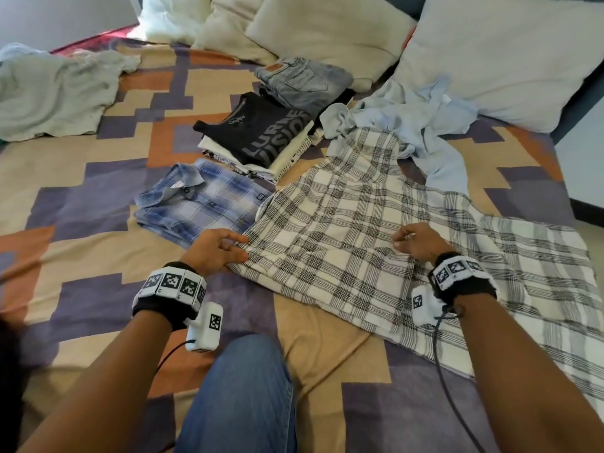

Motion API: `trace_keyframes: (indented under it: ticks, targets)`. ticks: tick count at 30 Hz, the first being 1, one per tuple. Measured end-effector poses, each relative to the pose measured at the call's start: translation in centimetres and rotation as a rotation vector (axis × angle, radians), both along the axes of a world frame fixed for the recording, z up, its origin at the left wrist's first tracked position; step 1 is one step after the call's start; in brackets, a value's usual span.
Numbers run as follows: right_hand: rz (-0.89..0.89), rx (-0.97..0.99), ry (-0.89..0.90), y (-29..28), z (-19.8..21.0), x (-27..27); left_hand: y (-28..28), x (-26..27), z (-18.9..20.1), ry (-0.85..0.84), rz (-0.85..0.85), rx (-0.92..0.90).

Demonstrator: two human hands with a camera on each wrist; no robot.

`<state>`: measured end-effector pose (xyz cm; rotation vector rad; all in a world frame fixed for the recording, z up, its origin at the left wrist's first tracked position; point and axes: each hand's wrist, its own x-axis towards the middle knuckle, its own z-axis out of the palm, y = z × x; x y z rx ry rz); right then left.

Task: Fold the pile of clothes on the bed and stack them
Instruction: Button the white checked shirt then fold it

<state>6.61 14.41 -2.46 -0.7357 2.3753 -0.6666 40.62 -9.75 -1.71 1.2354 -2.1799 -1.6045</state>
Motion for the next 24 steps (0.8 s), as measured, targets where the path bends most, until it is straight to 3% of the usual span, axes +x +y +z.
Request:
trace_keyframes:
  ticks: [3, 5, 8, 10, 12, 15, 17, 19, 21, 24]
  targets:
    - [-0.150, 0.116, 0.205, 0.0, -0.5, 1.4, 0.9, -0.4, 0.4, 0.011, 0.099, 0.030]
    - [-0.167, -0.002, 0.357, 0.0, -0.2, 3.4, 1.7, -0.9, 1.1, -0.031, 0.172, 0.017]
    - [0.074, -0.257, 0.445, 1.1, -0.1, 8.2, 3.0, -2.2, 3.1, -0.263, 0.296, -0.237]
    - [0.322, -0.179, 0.385, 2.3, -0.8, 11.0, 4.9, -3.9, 4.5, -0.292, 0.284, -0.470]
    - [0.496, 0.002, 0.298, 3.9, -1.8, 11.9, 8.4, -6.6, 5.7, -0.120, 0.173, -0.539]
    - [0.496, 0.083, 0.166, 7.0, -1.8, 11.3, 16.0, -11.1, 5.3, -0.005, -0.195, -0.405]
    - [0.464, 0.050, 0.123, 10.5, -1.3, 10.3, 20.5, -13.5, 2.0, -0.149, -0.449, -0.288]
    - [0.438, 0.096, 0.089, 15.0, -1.3, 9.1, 23.5, -14.6, -1.7, -0.425, -0.640, -0.332]
    - [0.338, 0.179, 0.044, 21.0, -1.0, 7.2, 25.3, -14.7, -3.7, -0.621, -0.677, -0.402]
    - [0.074, 0.312, 0.000, 31.0, -1.5, 5.1, 26.2, -14.1, -3.2, -0.687, -0.666, -0.397]
